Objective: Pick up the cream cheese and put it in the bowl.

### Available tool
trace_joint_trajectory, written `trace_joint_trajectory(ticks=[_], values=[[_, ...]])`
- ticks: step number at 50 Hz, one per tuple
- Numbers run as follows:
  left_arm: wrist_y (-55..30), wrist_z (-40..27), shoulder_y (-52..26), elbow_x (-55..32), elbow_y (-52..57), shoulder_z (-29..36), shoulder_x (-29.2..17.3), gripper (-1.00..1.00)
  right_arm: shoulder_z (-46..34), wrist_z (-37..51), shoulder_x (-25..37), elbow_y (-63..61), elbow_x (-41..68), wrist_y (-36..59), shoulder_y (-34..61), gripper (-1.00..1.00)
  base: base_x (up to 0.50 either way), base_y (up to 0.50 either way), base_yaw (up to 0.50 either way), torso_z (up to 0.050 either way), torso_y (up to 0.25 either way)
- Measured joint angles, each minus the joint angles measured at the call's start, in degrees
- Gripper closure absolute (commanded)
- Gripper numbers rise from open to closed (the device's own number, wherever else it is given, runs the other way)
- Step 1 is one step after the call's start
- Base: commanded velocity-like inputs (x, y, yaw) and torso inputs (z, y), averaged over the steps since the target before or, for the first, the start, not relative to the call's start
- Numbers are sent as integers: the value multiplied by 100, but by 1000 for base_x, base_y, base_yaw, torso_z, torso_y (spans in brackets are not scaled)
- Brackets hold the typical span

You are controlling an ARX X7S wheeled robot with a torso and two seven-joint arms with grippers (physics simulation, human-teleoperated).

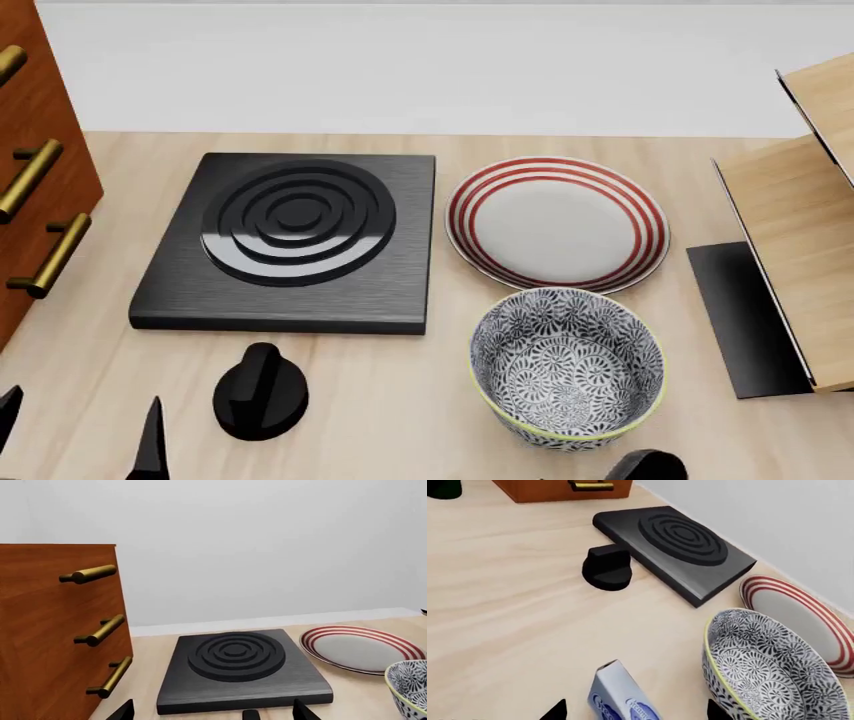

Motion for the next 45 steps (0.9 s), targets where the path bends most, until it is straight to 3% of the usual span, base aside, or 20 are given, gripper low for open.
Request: trace_joint_trajectory(ticks=[45], values=[[-85,-121,-97,16,3,148,-30,-100,-355,-535,-231,1558,-224,-332,413,-100,0,0,0,0,0]])
